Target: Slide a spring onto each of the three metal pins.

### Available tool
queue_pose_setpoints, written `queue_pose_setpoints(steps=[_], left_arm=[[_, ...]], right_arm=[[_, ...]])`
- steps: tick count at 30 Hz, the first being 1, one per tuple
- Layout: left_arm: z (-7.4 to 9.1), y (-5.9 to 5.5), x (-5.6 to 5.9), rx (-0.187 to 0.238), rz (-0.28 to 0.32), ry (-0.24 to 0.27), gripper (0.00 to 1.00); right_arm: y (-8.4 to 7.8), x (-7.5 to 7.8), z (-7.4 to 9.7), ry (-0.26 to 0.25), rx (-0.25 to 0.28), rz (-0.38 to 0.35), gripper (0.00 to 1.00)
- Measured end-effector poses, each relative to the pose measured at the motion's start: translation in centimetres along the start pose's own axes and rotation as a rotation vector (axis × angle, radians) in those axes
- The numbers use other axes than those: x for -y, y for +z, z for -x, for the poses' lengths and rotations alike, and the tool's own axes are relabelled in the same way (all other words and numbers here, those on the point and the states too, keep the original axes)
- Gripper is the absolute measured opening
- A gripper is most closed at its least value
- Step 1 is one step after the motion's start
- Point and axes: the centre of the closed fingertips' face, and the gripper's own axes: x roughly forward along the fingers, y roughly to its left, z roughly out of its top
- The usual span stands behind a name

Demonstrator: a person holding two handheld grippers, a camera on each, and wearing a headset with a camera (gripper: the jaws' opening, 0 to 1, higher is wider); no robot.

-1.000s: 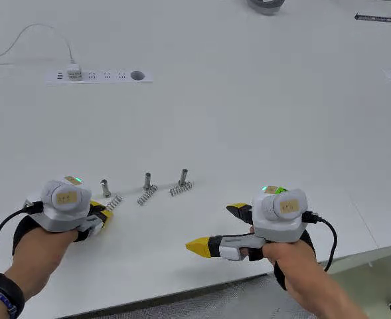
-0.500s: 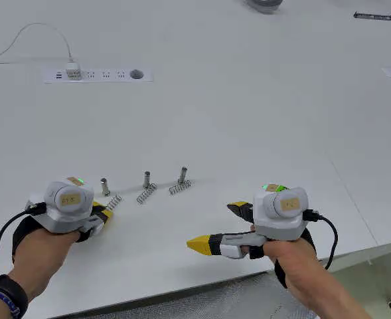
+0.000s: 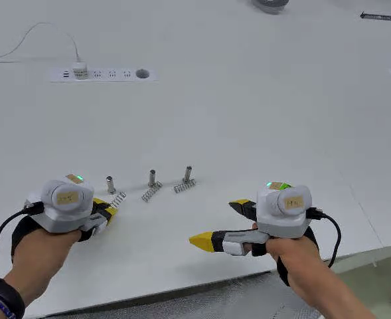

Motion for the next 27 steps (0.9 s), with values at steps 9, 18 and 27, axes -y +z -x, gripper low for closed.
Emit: queue_pose_setpoints(steps=[9,18,27], left_arm=[[1.8,0.5,0.4,0.021,-0.005,-0.011,0.10],[3.5,0.9,0.6,0.039,-0.012,-0.021,0.10],[4.6,1.6,1.8,0.050,-0.053,-0.050,0.10]], right_arm=[[0.5,-0.6,-0.4,0.021,-0.002,0.013,0.83],[1.5,-1.6,-1.3,0.061,0.010,0.019,0.80],[3.2,-3.0,-2.3,0.124,0.039,0.015,0.75]])
